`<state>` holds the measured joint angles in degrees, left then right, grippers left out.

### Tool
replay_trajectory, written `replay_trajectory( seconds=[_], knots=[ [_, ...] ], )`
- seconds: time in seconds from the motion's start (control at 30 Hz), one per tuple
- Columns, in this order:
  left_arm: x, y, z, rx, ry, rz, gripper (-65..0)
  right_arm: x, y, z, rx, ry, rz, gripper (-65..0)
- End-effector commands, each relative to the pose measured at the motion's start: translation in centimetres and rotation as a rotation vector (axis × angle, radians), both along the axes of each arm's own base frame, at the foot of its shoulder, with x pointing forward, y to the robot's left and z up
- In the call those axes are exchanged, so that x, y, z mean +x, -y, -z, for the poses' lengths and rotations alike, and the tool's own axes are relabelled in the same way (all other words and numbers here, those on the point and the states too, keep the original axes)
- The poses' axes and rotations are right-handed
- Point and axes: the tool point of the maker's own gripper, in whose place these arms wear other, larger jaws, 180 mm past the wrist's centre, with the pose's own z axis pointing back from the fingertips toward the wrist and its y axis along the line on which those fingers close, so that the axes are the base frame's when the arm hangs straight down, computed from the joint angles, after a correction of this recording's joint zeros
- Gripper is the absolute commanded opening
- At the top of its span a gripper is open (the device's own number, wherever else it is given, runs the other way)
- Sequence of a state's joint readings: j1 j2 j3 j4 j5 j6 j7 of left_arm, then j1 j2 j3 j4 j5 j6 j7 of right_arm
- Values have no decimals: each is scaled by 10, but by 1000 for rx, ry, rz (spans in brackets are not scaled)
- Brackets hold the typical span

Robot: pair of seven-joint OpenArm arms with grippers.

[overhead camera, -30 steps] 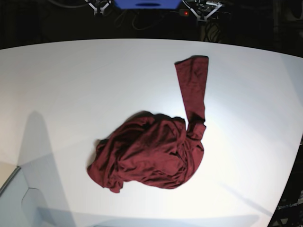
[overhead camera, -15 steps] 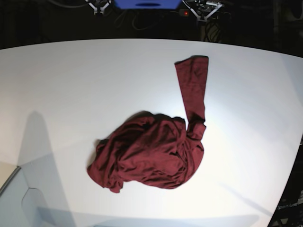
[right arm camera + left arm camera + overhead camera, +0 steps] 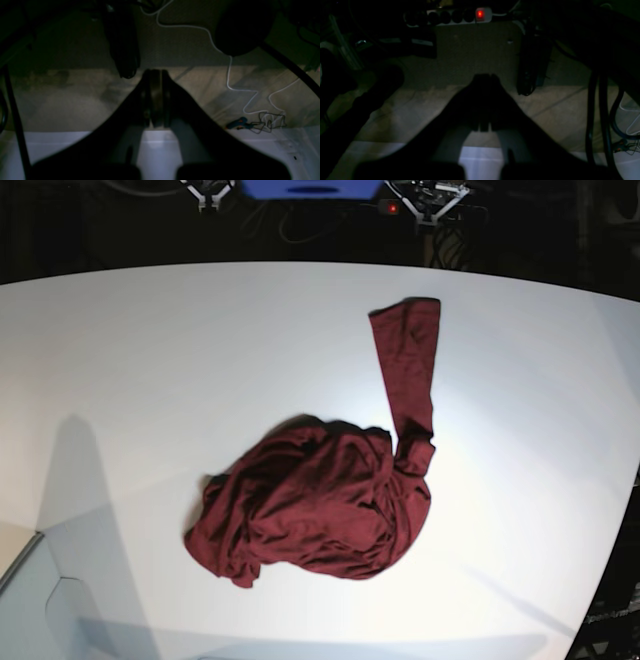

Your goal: Layout the t-shirt on the table in an organized manner, then fold the t-shirt properly

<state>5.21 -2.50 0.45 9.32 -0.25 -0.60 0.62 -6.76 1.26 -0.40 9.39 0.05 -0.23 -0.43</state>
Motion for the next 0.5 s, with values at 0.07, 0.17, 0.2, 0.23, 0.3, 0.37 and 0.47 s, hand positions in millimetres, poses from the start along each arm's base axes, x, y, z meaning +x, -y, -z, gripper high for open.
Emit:
replay_trajectory(
  seconds=[0.07, 0.17, 0.2, 0.23, 0.3, 0.37, 0.47],
  knots=[
    [-3, -1, 0, 7, -2, 4, -650, -6, 2, 0, 1, -5, 2, -650],
    [-3, -1, 0, 7, -2, 4, -650, -6, 2, 0, 1, -5, 2, -650],
    [-3, -1, 0, 7, -2, 4, -650, -6, 2, 0, 1, -5, 2, -650],
    [-3, -1, 0, 7, -2, 4, -650, -7, 1, -1, 1, -11, 2, -650],
    [-11, -2, 0, 5, -14, 4, -650, -16, 3, -1, 0, -22, 2, -650],
    [-21, -9, -1, 16, -28, 6, -650, -27, 3, -2, -1, -37, 2, -650],
    [-39, -20, -2, 30, -51, 9, -650, -44, 4, -6, -4, -37, -2, -650]
  ],
)
